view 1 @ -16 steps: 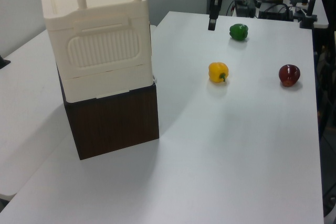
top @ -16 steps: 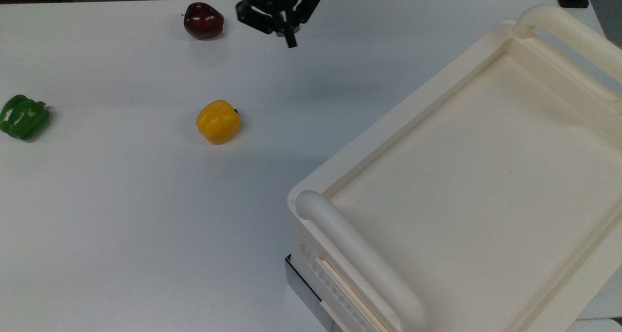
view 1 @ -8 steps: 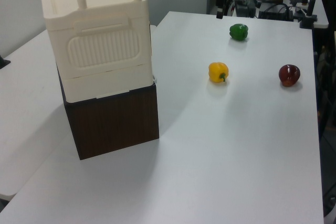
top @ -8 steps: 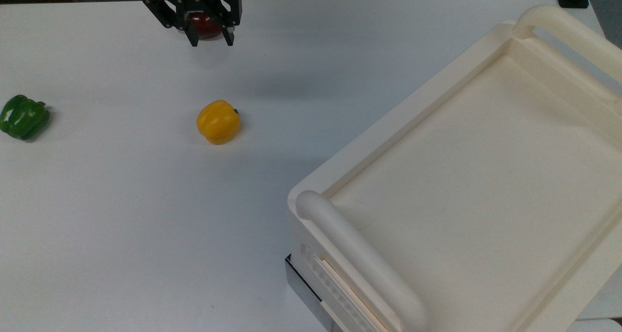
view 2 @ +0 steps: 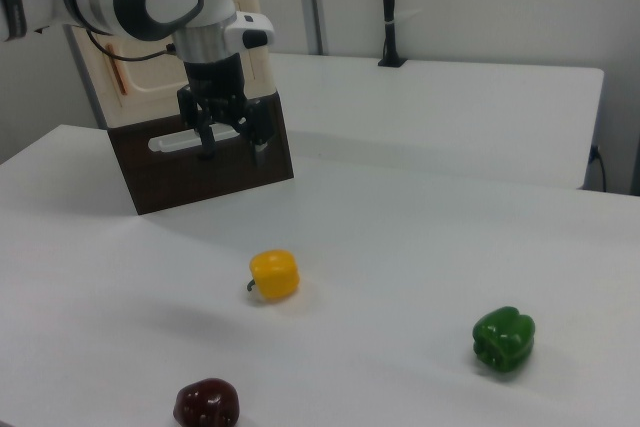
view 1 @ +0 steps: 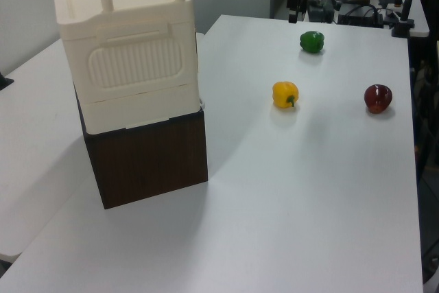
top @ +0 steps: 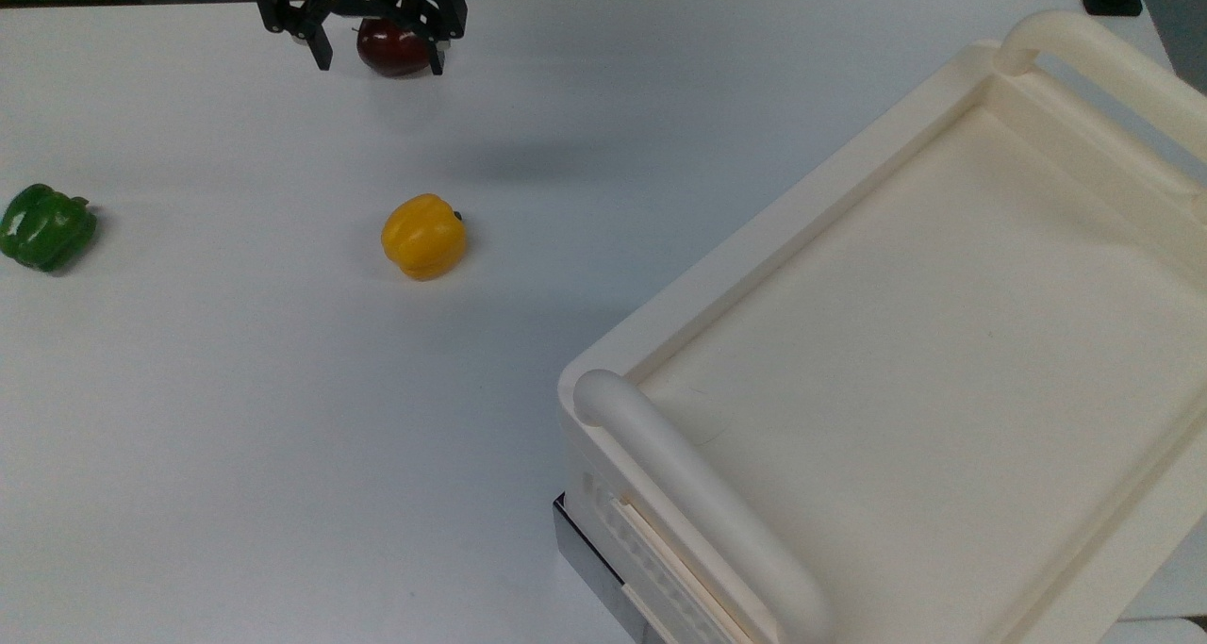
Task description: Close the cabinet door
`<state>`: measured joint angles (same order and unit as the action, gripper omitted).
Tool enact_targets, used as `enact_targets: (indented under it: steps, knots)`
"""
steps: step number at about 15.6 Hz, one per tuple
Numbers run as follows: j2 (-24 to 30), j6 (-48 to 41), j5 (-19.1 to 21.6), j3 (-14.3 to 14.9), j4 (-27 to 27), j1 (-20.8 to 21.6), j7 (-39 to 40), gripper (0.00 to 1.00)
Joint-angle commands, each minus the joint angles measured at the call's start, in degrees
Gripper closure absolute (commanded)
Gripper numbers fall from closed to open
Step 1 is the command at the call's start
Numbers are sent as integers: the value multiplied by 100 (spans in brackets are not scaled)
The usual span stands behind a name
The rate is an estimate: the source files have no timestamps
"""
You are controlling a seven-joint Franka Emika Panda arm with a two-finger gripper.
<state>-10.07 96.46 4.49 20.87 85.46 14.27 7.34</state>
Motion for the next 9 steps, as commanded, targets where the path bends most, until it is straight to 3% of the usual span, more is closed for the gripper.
enact_targets:
  steps: [1,9]
  knots:
    - [32,-49,-89,-22,41,41,-163,0]
    - [-12,48,-97,-13,41,-3,-233,0]
